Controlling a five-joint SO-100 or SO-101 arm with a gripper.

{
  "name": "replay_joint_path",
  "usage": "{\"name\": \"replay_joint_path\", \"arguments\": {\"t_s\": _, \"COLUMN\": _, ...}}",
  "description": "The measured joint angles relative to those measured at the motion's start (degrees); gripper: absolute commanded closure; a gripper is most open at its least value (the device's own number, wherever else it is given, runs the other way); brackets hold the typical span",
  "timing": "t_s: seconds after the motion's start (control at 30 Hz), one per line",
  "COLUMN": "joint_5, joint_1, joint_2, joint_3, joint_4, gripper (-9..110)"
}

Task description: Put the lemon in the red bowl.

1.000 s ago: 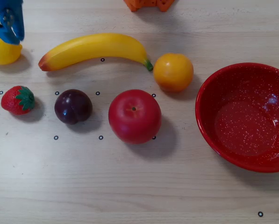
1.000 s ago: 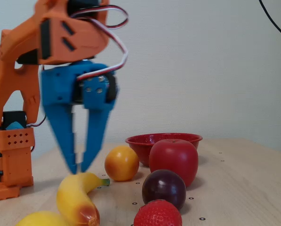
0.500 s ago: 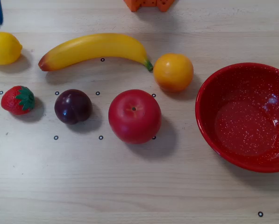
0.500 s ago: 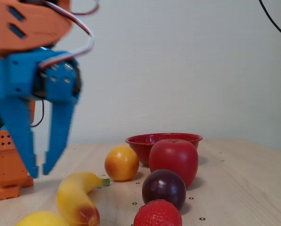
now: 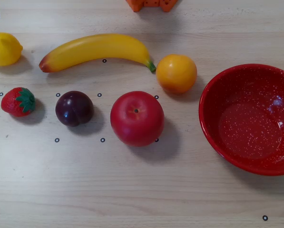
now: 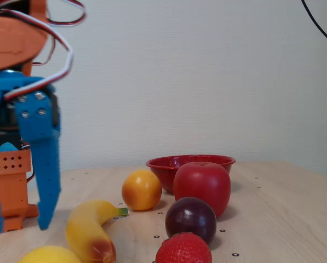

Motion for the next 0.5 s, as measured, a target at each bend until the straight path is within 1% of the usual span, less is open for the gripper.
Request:
{"name": "replay_joint_path", "arguments": {"t_s": 0.2, "joint_5": 1.8, "joint_1": -1.1, "joint_2": -2.2, "joint_3": -3.3, "joint_4": 0.0, "gripper": 72}}
{"name": "replay_joint_path", "arguments": {"t_s": 0.4, "joint_5": 2.3, "joint_1": -1.1, "joint_2": -2.9, "joint_3": -5.1, "joint_4": 0.0, "gripper": 50}}
{"name": "replay_joint_path", "arguments": {"t_s": 0.5, "joint_5": 2.3, "joint_1": -0.8, "joint_2": -4.0, "joint_3": -5.3, "joint_4": 0.0, "gripper": 46}}
